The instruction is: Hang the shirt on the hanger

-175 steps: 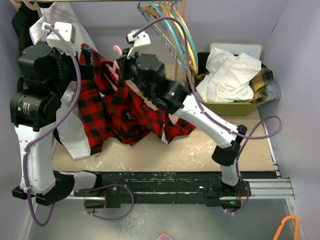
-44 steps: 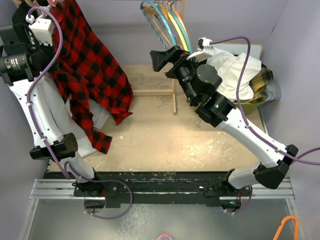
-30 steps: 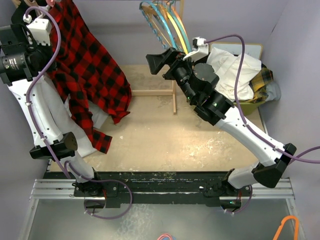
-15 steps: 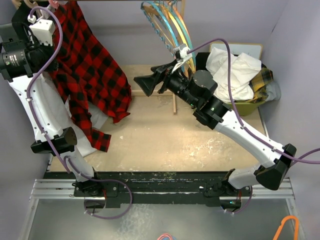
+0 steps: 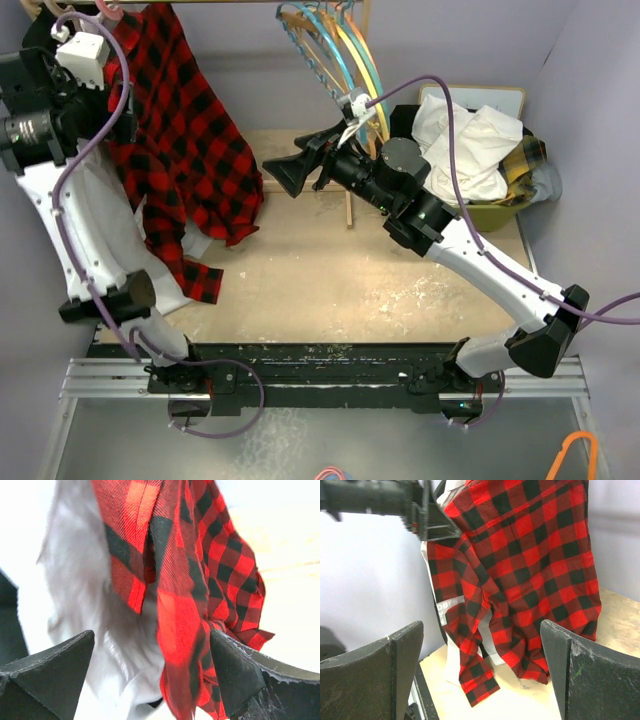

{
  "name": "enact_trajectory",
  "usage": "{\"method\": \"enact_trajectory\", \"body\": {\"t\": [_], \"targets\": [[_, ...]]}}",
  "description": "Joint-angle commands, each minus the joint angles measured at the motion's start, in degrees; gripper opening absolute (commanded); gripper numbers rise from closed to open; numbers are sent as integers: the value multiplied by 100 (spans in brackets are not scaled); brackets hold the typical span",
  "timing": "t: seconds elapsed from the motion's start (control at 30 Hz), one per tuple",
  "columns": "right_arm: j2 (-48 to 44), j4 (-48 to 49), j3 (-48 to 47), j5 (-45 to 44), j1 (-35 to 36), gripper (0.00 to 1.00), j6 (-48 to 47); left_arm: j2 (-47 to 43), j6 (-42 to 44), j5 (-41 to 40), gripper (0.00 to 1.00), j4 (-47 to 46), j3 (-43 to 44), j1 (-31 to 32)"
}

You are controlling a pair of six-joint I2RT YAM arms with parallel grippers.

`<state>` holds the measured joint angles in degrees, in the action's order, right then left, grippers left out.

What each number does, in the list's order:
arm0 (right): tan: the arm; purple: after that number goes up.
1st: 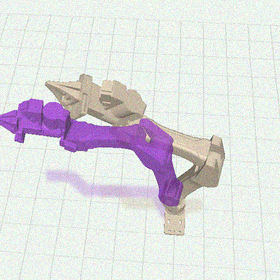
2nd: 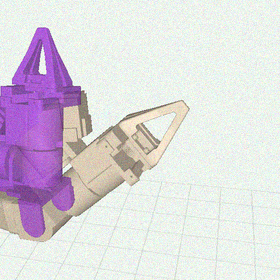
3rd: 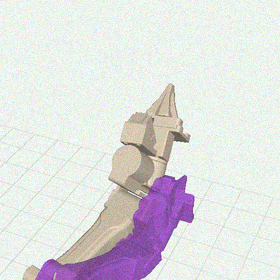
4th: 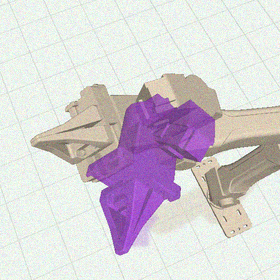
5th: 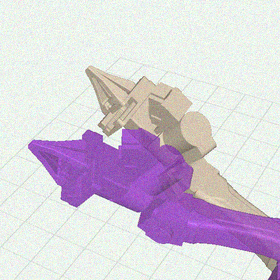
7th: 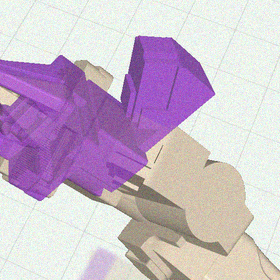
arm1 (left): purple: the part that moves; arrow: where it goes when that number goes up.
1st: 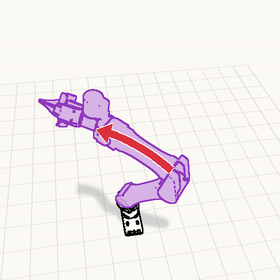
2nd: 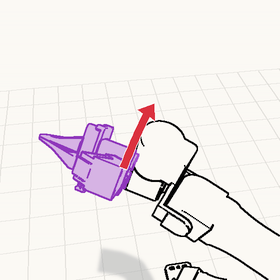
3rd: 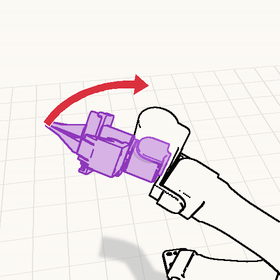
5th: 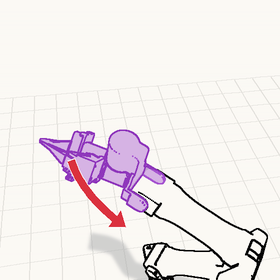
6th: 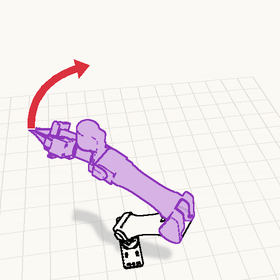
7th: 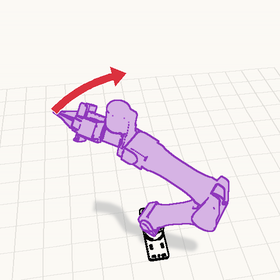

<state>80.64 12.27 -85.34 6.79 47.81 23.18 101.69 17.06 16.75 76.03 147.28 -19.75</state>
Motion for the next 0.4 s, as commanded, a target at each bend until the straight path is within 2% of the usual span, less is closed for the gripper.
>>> {"method": "enact_trajectory", "body": {"t": [0.0,0.03,0.13,0.2,0.3,0.37], "targets": [[-162,319,9,124,-11,100,-173,-1774,-343,304,99,-1607,49,13],[-192,384,91,141,-15,100,-180,-1488,-477,201,99,-1288,966,12],[-224,416,258,177,-17,100,-205,-1712,-690,-165,99,-1555,1454,12],[-224,346,312,146,-13,100,-206,-1571,-614,-269,99,-1395,2153,8],[-241,282,416,74,-17,100,-201,-1616,-416,-411,99,-1385,2255,13],[-270,252,478,33,-18,100,-185,-1707,-754,-960,99,-1758,1977,12]]}}
